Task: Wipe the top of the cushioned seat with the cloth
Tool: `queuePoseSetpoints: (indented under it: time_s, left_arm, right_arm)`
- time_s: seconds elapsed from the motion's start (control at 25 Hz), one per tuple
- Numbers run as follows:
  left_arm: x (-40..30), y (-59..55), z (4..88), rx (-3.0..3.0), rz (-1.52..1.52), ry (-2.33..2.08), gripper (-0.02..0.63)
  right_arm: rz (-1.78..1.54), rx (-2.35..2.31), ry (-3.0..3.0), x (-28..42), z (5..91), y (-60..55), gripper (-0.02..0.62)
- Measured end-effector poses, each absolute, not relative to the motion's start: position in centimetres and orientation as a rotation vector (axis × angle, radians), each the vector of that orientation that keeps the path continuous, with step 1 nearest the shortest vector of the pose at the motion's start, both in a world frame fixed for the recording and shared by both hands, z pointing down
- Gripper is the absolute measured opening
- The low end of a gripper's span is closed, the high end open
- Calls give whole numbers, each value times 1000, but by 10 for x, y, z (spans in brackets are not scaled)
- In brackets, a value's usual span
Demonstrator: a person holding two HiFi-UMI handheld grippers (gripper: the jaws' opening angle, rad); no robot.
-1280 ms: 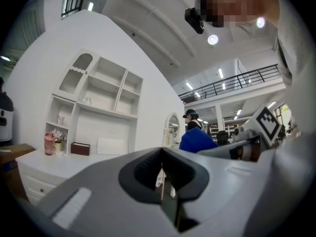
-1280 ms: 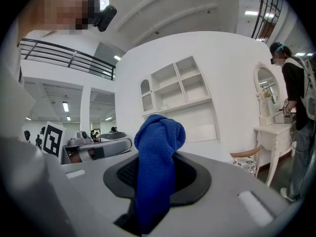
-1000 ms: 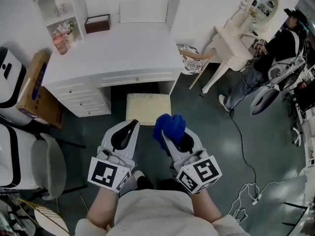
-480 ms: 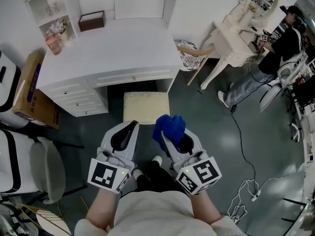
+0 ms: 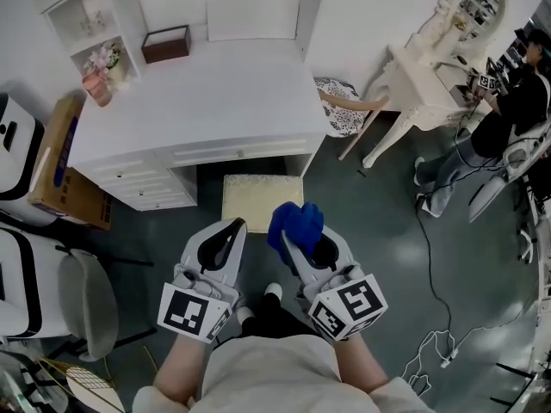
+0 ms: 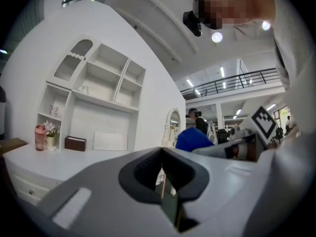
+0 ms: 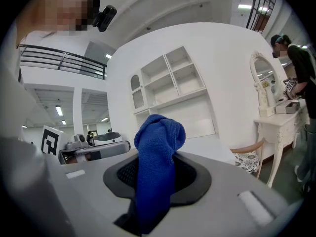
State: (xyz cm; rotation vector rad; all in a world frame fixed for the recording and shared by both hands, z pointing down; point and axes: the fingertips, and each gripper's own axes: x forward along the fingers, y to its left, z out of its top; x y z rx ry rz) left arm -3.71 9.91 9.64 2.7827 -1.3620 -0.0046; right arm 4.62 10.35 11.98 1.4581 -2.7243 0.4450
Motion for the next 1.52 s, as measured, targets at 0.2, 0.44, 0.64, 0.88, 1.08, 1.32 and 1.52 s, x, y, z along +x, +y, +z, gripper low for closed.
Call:
queuePoseSetpoints:
  time_s: [0.2,0.44,0.64,0.88,1.08,1.32,1.52]
  left_arm:
    - [-33,70,97,2757,7,-1425,-2]
    - [-28,49,97,2718,15,-1518,-2]
    - [-34,43,104,2687,44,-1569,-2]
    - [-42,34,106,2671,53,-1591,-2]
    - [-57,23,115,2676,64,-1563,-2]
    - [-77,-1,118,2701,48,-1501,-2]
    - [-96,-24,127,2732,73,-1436,-2]
  right_arm:
    - [450,1403,-2747,52,121,73,127]
    - [475,1338,-2770,63,128,47,127]
    - [501,1302,-2790,61,135,35,127]
    - [534,1256,-2789,48,142,27,127]
    - [541,1276,-2772,32,149,15,127]
    - [547,1339,-2737,13,152,-5,127]
    - [562,1401,-2687,-4,161,-26,129]
